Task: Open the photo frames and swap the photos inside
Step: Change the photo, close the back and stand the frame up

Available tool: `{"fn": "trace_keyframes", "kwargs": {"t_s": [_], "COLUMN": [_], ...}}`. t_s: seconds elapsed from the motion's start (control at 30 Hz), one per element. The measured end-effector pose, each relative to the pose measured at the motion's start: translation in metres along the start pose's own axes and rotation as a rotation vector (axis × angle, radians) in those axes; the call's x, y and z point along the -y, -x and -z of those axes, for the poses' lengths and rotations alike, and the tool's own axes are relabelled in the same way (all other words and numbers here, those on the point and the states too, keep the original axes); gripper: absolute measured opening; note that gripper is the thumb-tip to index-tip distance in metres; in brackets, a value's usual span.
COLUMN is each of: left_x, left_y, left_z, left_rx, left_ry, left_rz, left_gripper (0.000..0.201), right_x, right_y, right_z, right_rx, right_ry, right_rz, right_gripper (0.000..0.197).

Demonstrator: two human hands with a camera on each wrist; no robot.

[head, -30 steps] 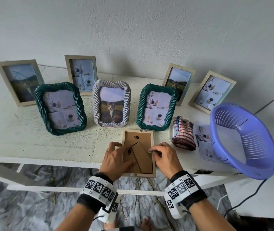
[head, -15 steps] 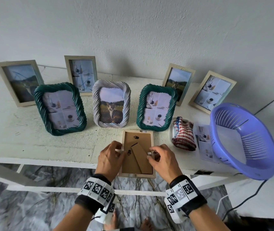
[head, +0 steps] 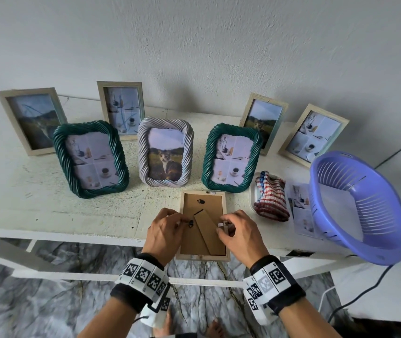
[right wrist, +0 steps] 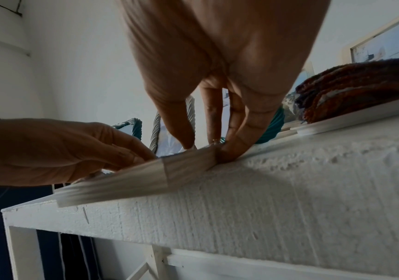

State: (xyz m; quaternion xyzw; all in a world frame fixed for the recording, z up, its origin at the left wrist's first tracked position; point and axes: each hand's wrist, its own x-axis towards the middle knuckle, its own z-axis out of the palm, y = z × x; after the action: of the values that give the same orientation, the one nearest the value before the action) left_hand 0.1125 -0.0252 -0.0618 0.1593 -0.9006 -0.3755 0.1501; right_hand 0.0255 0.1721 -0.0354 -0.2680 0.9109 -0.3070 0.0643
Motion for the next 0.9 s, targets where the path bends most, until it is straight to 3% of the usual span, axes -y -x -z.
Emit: {"fn": "trace_keyframes", "kwargs": {"t_s": [0.1,0.23,0.47,0.67,0.9], "left_x": [0.002,-0.003,-0.011,-0.011,-0.005], "left_y": [-0.002,-0.002,-0.001,-0.003,-0.002], "left_z": [0.002,0.008,0.012,0.011,0.006], "left_rx": [0.027,0.088,0.090,0.119,0.120], "left_ry": [0.064,0.064,0.064,0.058,0.042], "left_rz": [0.022,0.061,0.079,0.100,0.080], "left_gripper": [0.014,0.032,0.028,0.030,0.032], "right_x": [0.002,0.010,0.018,0.019,0.023], "right_y": [-0.008,-0.030,-0.068,-0.072,-0.063], "right_z": [0.003,0.010,0.010,0.002,-0.002], "right_rx": [-0.019,-0.038,0.124,0.122,0.128], "right_ry": [0.040,0.147,0.262,0.308,0.353], "right_rz": [0.015,0.072,0.089,0.055,0.033], "right_gripper": [0.029,0.033,0.040,0.032,0.043]}}
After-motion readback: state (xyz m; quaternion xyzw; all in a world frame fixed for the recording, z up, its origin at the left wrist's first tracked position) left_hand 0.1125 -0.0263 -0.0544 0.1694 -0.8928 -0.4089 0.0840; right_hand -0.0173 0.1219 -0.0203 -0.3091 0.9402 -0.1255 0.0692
